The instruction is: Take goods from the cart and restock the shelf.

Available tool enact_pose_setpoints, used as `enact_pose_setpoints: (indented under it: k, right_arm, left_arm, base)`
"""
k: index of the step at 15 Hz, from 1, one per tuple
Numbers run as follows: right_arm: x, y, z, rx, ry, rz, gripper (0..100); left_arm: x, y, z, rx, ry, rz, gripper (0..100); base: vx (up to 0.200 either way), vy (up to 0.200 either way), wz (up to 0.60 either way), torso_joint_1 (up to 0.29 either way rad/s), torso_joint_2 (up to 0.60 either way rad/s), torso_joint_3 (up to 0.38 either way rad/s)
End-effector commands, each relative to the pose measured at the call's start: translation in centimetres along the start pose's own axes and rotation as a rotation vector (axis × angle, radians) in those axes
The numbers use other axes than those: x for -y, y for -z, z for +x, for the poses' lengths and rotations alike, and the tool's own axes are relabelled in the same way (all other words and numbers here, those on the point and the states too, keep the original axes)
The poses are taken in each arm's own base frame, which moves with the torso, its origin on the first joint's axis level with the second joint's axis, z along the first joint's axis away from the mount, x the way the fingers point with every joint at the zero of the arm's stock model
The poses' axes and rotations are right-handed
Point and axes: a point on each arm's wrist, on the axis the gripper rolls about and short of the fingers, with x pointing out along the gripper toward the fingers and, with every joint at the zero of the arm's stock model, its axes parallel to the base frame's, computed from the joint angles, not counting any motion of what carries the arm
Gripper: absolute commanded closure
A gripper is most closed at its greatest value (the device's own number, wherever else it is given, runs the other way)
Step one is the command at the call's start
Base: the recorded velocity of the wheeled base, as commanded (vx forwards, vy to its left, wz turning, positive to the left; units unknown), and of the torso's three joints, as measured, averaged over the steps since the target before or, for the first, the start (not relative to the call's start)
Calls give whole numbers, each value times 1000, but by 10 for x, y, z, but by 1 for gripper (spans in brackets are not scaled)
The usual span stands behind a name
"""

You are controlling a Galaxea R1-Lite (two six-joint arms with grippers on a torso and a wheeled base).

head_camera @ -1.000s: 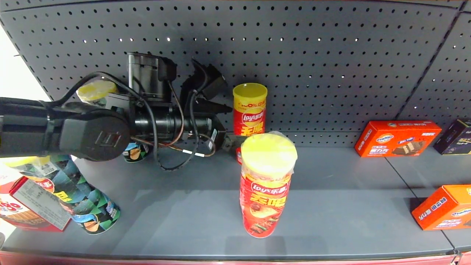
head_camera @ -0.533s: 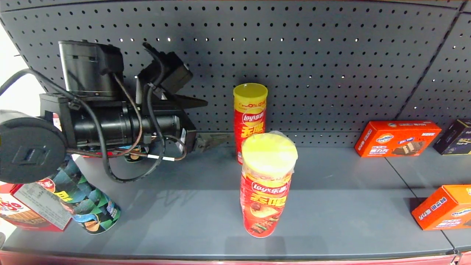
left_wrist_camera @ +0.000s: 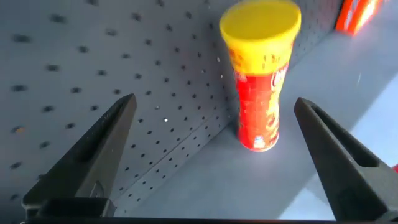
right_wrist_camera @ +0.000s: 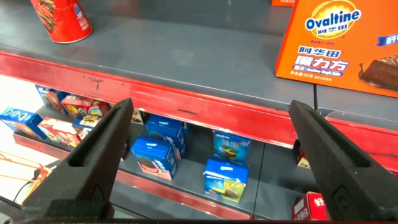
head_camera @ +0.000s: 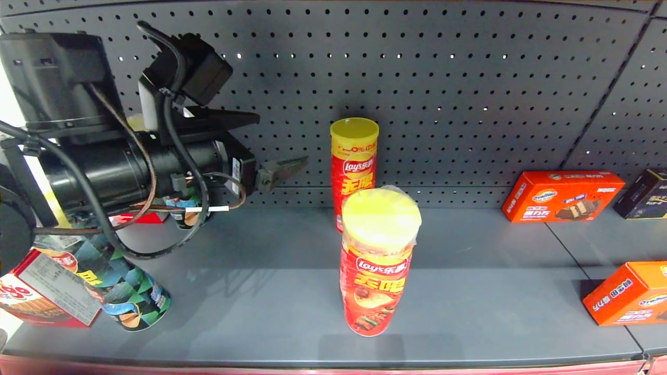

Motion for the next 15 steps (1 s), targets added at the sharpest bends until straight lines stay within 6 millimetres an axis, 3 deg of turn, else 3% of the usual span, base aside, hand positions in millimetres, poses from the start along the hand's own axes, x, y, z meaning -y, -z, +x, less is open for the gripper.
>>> enact_pose_setpoints:
  k: [1,4,9,11,14,15]
  right_arm:
    - [0,0,0,-1,-1,-1,0]
    - [0,0,0,-1,-1,-1,0]
    - [0,0,0,-1,-1,-1,0]
    - [0,0,0,-1,-1,-1,0]
    - [0,0,0,-1,-1,-1,0]
    - [0,0,0,-1,-1,-1,0]
  left_arm:
    - [-1,-15,-20,46,-40,-33,0]
    - [4,-24,-57,85,-80,-56,0]
    - [24,-10,-116,91,-150,-98,0]
    - [39,-3,-162,141,-161,-116,0]
    - [53,-1,-208,246,-184,-102,0]
    - [62,8,-232,278,-191,-97,0]
  base:
    - [0,0,0,0,0,0]
    - [0,0,0,0,0,0]
    - [0,0,0,0,0,0]
    - [0,0,0,0,0,0]
    - [0,0,0,0,0,0]
    - [0,0,0,0,0,0]
